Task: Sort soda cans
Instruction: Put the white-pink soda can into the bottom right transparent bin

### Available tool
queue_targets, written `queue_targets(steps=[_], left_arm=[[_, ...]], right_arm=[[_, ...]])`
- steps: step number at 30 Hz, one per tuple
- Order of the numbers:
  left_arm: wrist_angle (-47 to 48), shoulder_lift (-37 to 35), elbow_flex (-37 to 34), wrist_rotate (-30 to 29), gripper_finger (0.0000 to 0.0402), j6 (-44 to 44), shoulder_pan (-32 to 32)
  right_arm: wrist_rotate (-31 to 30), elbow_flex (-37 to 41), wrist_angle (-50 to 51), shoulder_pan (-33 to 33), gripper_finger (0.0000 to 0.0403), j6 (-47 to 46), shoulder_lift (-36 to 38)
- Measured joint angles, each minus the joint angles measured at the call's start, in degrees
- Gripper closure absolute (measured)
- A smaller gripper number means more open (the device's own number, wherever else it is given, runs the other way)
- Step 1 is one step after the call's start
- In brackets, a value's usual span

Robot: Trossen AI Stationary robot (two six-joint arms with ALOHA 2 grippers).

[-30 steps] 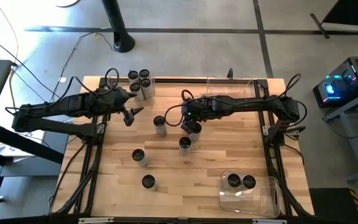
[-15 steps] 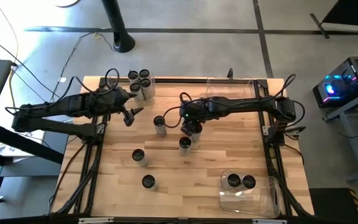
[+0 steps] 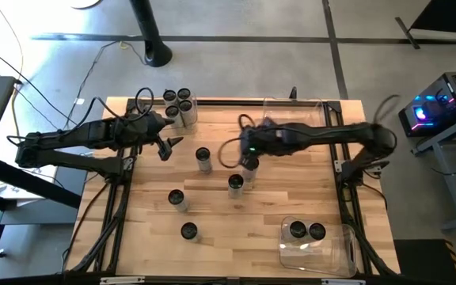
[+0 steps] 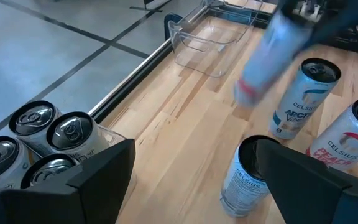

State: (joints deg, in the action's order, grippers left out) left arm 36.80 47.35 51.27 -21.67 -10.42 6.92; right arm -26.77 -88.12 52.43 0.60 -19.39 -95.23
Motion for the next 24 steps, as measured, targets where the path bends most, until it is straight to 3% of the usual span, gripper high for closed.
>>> queue_targets(steps=[4, 8, 14, 18, 24], left_arm=[[-0.05, 0.0, 0.0, 0.0, 0.0071, 0.0, 0.0], [-0.11, 0.0, 0.0, 0.0, 0.0071, 0.01, 0.0], [-0.23, 0.0, 0.0, -0.08, 0.0071, 0.02, 0.0], [-0.29, 0.0, 0.0, -0.55, 0.0071, 0.04, 0.0], [-0.17, 0.04, 0.0, -0.67, 0.0071, 0.03, -0.02]], right_arm=[[-8.66, 0.0, 7.08, 4.2, 0.0165, -3.97, 8.35], [-13.35, -0.11, 19.24, 8.89, 0.0165, -13.7, 17.14], [-13.3, -0.08, 38.28, 17.1, 0.0165, -33.15, 26.0], [-10.21, 1.71, 35.42, 22.88, 0.0165, -36.9, 30.2], [-7.67, 2.43, 36.7, 31.75, 0.0165, -44.99, 30.34]])
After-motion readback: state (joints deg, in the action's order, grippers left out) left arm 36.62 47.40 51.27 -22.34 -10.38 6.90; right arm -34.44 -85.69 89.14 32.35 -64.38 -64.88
